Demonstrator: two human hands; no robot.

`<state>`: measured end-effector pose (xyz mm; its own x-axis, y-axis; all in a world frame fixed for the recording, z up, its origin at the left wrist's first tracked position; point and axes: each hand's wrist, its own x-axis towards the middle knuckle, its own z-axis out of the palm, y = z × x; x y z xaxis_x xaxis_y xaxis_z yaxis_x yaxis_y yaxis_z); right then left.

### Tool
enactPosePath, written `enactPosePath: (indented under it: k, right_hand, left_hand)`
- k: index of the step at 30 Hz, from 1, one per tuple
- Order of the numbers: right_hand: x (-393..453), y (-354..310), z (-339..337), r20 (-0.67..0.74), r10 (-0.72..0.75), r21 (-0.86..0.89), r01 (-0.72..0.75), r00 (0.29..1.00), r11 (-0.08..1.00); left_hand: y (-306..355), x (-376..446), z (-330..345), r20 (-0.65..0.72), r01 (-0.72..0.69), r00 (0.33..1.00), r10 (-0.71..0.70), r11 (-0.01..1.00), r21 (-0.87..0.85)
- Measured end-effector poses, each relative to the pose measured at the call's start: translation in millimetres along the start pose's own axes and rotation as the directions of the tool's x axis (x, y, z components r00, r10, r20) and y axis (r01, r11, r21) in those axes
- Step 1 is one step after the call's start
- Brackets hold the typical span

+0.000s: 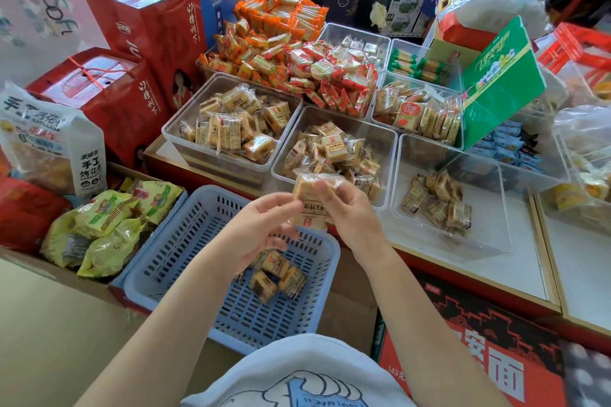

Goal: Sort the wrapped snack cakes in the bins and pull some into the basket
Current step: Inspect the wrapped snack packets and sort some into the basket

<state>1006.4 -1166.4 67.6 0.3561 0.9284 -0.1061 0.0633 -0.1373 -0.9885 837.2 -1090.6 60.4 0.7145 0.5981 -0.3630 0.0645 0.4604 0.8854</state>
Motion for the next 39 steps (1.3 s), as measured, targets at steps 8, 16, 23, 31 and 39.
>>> enactPosePath:
  k: [8,16,23,31,39]
  right_hand:
    - [12.5,2.5,5.0,-0.092,0.153,0.134,-0.14,0.984,0.981]
    - [33.8,14.1,-14.5,-0.112,0.239,0.166,-0.219,0.964,0.961]
    - [72.4,34.5,-59.2,-0.097,0.294,-0.01,-0.296,0.951,0.955]
    - [129.0,82.7,-107.3,-0.228,0.237,-0.322,-0.303,0.944,0.897]
    - [157.9,131.2,-102.9,-0.121,0.271,-0.611,-0.287,0.955,0.738]
  left_hand:
    - [-1.8,14.1,5.7,-0.194,-0.047,0.979,0.065,0.994,0.095]
    - [-6.5,61.3,-5.2,-0.221,-0.087,0.974,0.055,0.986,-0.139]
    - [-14.8,131.5,0.0,-0.085,-0.059,0.993,0.079,0.975,0.216]
    - [-81.5,196.8,-20.8,-0.151,0.134,0.982,0.113,0.145,0.98]
    - [-104.2,202.3,-19.6,-0.181,0.173,0.972,0.148,0.068,0.983]
